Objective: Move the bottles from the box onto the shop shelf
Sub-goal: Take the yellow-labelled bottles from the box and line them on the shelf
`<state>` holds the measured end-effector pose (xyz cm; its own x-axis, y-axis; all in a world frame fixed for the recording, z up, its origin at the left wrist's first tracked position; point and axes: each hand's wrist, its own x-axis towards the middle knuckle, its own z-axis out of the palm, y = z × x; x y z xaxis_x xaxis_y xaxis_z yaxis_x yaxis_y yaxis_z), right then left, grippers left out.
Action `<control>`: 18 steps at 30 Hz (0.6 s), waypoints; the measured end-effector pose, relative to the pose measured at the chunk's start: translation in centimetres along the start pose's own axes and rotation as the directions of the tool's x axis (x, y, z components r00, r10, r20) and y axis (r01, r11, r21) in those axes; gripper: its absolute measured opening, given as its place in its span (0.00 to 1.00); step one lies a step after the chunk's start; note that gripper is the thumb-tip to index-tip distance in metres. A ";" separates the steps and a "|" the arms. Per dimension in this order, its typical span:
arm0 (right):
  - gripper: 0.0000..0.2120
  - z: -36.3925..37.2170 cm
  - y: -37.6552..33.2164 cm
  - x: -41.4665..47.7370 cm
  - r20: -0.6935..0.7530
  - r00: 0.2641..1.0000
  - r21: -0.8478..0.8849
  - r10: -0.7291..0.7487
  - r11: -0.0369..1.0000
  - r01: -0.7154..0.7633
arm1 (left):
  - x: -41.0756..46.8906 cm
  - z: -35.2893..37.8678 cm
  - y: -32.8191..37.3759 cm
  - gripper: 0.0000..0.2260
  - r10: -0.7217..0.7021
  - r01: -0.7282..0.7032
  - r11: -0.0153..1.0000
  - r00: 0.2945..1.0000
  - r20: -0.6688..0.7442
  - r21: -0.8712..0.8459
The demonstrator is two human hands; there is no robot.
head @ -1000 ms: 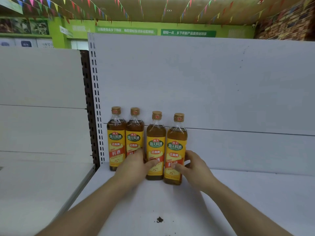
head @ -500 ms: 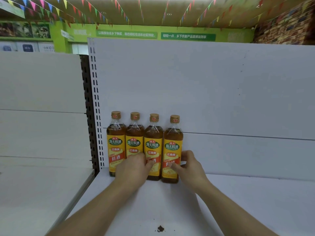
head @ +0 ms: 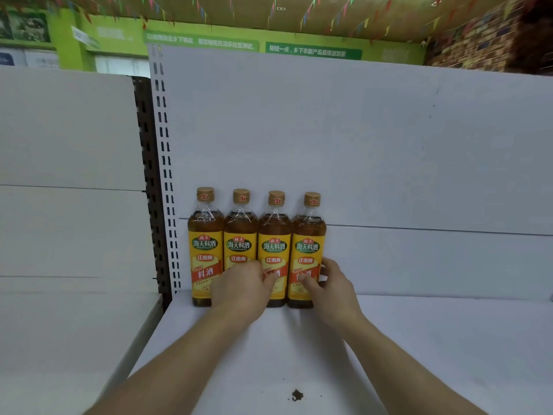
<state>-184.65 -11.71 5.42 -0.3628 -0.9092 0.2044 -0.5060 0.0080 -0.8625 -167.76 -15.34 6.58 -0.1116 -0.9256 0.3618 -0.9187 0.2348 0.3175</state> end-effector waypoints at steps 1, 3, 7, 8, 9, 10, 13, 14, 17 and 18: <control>0.22 0.1 -0.2 -0.2 -0.005 1.000 -0.001 0.016 1.000 -0.016 | 0.0 0.0 -0.1 0.17 0.008 -0.008 1.000 1.000 0.000 -0.009; 0.24 0.3 -0.5 -0.5 -0.008 0.998 -0.005 0.068 0.998 -0.068 | 0.0 0.2 -0.4 0.15 0.021 -0.021 0.999 1.000 0.000 -0.034; 0.29 0.4 -0.9 -1.4 -0.066 0.978 0.045 0.197 0.980 -0.194 | 0.5 0.1 -1.1 0.14 0.029 -0.021 0.988 0.998 0.052 -0.150; 0.29 0.3 -0.9 -1.8 -0.086 0.972 0.062 0.218 0.975 -0.214 | 0.6 0.0 -1.3 0.15 0.017 -0.003 0.982 0.997 0.070 -0.188; 0.29 0.1 -0.9 -2.3 -0.105 0.968 0.080 0.230 0.972 -0.222 | 0.7 -0.1 -1.3 0.15 0.005 0.016 0.972 0.996 0.090 -0.234; 0.28 -0.1 -0.9 -2.7 -0.119 0.964 0.099 0.239 0.969 -0.228 | 0.9 0.0 -1.4 0.15 0.000 0.031 0.957 0.994 0.107 -0.290; 0.22 -0.8 -1.2 -4.4 -0.133 0.954 0.168 0.268 0.955 -0.245 | 0.5 0.4 -1.3 0.11 0.004 0.062 0.883 0.990 0.139 -0.465; 0.20 -1.2 -1.4 -5.0 -0.132 0.953 0.185 0.273 0.951 -0.247 | 0.2 0.6 -1.3 0.08 0.022 0.064 0.839 0.988 0.153 -0.541; 0.18 -2.5 -1.7 -7.0 -0.148 0.949 0.216 0.278 0.946 -0.243 | -0.8 0.8 -0.6 0.06 0.072 0.092 0.694 0.978 0.196 -0.714; 0.18 -3.0 -1.7 -7.6 -0.158 0.946 0.231 0.284 0.942 -0.244 | -1.0 0.8 -0.1 0.05 0.085 0.101 0.661 0.974 0.208 -0.744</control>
<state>-183.35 -3.62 6.73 -0.6106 -0.7916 0.0221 -0.2076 0.1331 -0.9691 -167.83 -14.69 5.49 -0.2652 -0.9438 0.1970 -0.3367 0.2821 0.8984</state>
